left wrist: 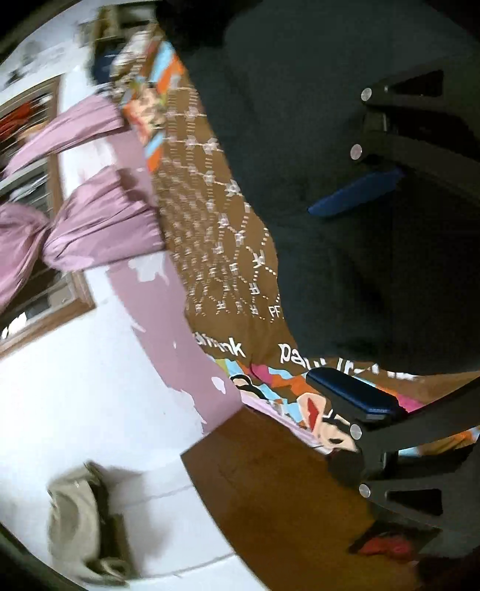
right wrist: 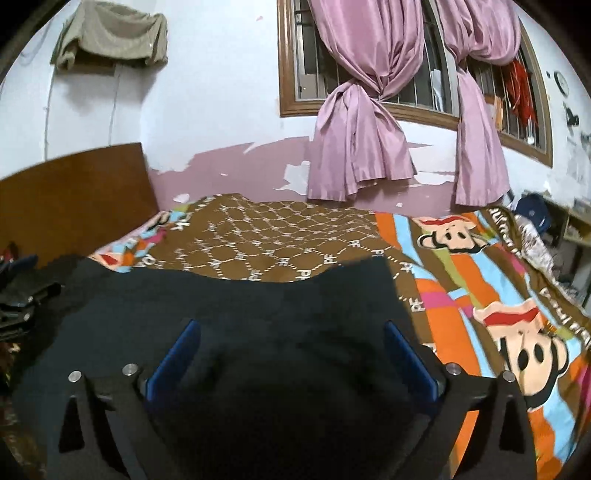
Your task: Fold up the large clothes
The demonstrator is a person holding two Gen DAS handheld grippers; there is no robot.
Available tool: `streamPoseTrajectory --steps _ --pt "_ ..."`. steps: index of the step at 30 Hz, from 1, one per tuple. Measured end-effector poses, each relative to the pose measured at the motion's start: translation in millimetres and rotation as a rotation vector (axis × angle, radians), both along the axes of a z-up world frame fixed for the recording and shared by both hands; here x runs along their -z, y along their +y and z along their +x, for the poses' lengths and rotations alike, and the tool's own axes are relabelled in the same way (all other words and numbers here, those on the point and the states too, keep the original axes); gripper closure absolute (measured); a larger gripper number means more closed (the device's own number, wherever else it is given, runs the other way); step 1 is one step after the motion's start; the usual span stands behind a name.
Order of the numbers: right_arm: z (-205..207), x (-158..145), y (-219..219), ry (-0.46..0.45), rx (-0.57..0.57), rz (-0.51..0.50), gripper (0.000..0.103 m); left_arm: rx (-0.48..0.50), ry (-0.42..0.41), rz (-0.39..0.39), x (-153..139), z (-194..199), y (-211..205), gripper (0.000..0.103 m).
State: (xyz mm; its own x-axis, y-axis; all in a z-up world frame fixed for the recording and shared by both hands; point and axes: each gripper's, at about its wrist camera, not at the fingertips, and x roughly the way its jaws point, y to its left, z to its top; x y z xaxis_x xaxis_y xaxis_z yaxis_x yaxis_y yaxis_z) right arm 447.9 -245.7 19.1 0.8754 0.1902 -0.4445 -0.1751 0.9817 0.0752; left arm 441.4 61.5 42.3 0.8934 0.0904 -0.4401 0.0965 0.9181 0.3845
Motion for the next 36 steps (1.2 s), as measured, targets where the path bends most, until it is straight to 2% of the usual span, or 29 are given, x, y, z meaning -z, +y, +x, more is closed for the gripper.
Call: streamPoseTrajectory --steps 2,3,4,6,8,10,13,16,21,25,29,31,33,36 --pt "-8 3 3 0.015 -0.029 0.03 0.0 0.025 -0.024 -0.063 -9 -21 4 0.017" --pt "-10 6 5 0.03 -0.046 0.039 0.0 0.046 -0.031 -0.102 -12 -34 6 0.01" --pt "-9 10 9 0.05 -0.064 0.043 0.0 0.072 -0.036 -0.132 -14 -46 6 0.007" --pt "-7 20 19 0.093 -0.104 0.039 0.0 0.121 -0.047 -0.17 -15 -65 4 0.007" --pt "-5 29 28 0.12 -0.126 0.022 0.0 0.181 -0.026 -0.186 -11 -77 -3 0.007" --pt "3 37 38 0.148 -0.143 -0.013 0.0 0.215 0.018 -0.161 -1 -78 -16 0.007" --pt "19 48 46 0.175 -0.145 -0.054 0.0 0.213 0.075 -0.121 15 -63 -31 0.006" --pt "43 51 49 0.2 -0.118 -0.076 0.0 0.188 0.092 -0.095 25 -46 -43 0.006" --pt "83 59 30 0.275 -0.023 -0.024 0.0 0.164 0.141 -0.107 25 -17 -55 0.006" --pt "97 67 13 0.304 0.014 -0.001 0.0 0.123 0.197 -0.179 21 13 -47 0.003" --pt "112 77 8 0.369 -0.047 0.016 0.0 0.069 0.23 -0.297 16 34 -25 0.002" --pt "113 82 6 0.375 -0.055 0.041 0.0 0.067 0.28 -0.356 19 44 -16 0.001" --pt "112 85 5 0.371 -0.059 0.051 0.0 0.068 0.328 -0.375 23 53 -14 0.001" --pt "107 88 7 0.358 -0.059 0.05 0.0 0.072 0.34 -0.369 24 54 -17 0.001"
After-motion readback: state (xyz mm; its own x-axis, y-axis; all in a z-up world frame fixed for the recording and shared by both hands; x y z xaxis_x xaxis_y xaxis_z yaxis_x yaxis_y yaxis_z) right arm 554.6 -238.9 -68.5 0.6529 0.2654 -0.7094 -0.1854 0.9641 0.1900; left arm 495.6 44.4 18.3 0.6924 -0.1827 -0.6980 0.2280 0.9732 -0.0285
